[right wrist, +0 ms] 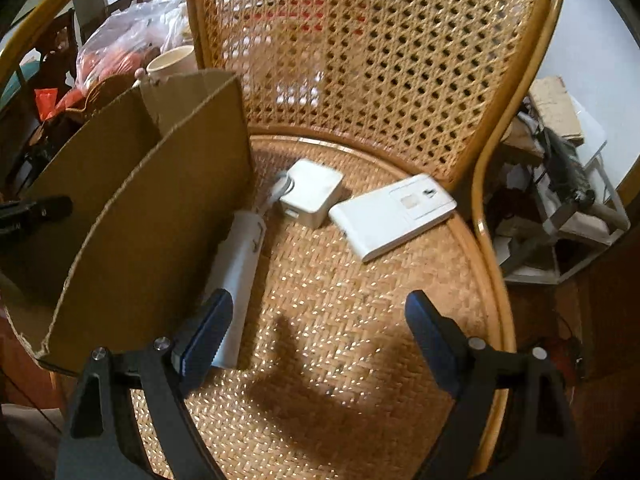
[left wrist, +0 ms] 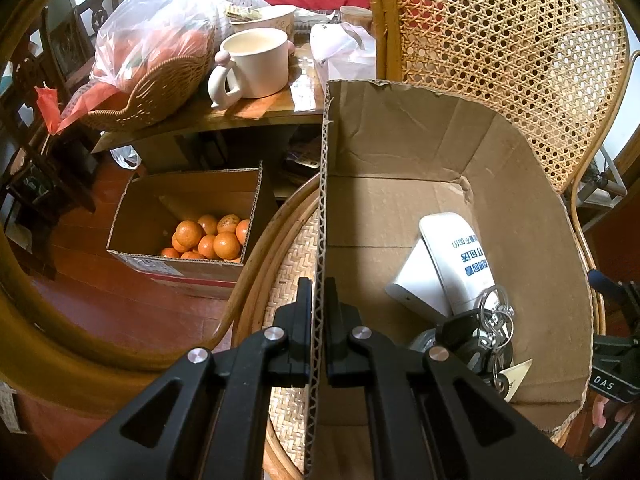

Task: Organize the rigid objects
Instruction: 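Move the right tool back over the seat to the white tube, then close the right tool around the white tube and lift it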

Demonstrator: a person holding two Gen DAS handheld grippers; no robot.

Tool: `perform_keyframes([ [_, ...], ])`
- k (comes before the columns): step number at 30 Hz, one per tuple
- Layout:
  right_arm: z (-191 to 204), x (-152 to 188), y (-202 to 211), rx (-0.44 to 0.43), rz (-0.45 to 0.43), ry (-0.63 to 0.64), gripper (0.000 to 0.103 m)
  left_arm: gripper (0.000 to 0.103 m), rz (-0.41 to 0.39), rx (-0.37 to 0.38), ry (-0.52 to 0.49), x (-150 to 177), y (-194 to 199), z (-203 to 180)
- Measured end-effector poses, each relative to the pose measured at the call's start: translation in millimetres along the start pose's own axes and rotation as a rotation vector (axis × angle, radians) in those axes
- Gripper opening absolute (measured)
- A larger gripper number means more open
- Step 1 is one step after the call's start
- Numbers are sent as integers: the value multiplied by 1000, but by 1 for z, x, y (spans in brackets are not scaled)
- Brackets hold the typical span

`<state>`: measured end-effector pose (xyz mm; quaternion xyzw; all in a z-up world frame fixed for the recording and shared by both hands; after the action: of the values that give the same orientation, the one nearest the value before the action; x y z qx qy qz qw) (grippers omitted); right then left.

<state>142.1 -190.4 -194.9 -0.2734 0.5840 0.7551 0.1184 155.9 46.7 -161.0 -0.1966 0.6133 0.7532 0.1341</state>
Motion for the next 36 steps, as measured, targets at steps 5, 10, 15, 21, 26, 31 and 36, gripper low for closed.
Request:
perform_keyframes([
  [5, 7, 1, -7, -125, 8, -64, 93, 4, 1, -2, -1, -1, -1, 0],
  [10, 12, 4, -19, -102, 22, -64, 93, 5, 1, -2, -2, -1, -2, 1],
  [15, 10, 6, -27, -110, -6, -100, 93, 5, 4, -9, 2, -2, -4, 0],
  [21, 11, 8, -31, -153, 14, -127, 93, 6, 3, -12, 3, -3, -4, 0],
  [26, 18, 12, -34, -157, 67, -57, 91, 6, 1, -14, 0, -3, -3, -1],
  [31, 28, 17, -40, -36, 98, 78, 60, 6, 3, -14, 3, -3, -3, -1],
  [36, 24, 11, -39, -77, 78, -21, 34, 6, 2, -17, -4, -2, -3, -1],
])
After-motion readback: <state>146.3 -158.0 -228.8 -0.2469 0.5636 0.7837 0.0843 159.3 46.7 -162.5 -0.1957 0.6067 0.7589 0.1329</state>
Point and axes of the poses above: each gripper's, at about its wrist camera, not at the fingertips, and y roughly against the way its jaws point, z to its left, x to its underside, the point moved 6 cm from there along -y, roughly the way its jaws point, and after that the axes turned 9 degrees about -x, right-handed, at the moved point
